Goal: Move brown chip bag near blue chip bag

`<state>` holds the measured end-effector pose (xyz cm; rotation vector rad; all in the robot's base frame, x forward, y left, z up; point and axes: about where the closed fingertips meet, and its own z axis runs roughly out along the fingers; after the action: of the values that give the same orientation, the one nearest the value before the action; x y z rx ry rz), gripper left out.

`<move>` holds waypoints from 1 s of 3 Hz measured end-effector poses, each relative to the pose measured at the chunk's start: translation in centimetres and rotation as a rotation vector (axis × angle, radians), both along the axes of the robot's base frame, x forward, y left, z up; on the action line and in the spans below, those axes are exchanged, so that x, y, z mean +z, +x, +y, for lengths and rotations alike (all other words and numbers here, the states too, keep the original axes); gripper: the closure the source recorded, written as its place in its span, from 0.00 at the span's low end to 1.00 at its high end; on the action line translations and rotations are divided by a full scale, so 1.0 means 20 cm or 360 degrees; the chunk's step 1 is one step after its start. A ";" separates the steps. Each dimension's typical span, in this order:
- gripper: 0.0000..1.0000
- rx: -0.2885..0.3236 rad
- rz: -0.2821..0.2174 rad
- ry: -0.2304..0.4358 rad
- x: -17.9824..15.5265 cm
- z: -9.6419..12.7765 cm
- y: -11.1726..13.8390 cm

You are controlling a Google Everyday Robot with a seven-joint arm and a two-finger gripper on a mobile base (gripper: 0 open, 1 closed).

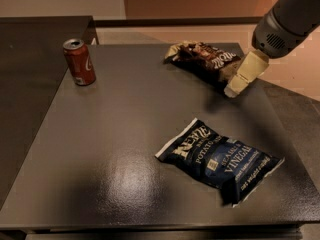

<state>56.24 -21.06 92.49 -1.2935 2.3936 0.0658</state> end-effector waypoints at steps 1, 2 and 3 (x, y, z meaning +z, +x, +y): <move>0.00 -0.0098 -0.0003 0.0032 -0.11 -0.01 0.14; 0.00 -0.0195 -0.0022 0.0051 -0.22 -0.04 0.27; 0.00 -0.0242 -0.0021 0.0056 -0.30 -0.05 0.37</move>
Offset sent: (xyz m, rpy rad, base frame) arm 0.0832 -0.0184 -0.0654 0.0477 -0.0383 -0.1996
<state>63.55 -22.16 86.51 -1.0891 2.4598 0.0550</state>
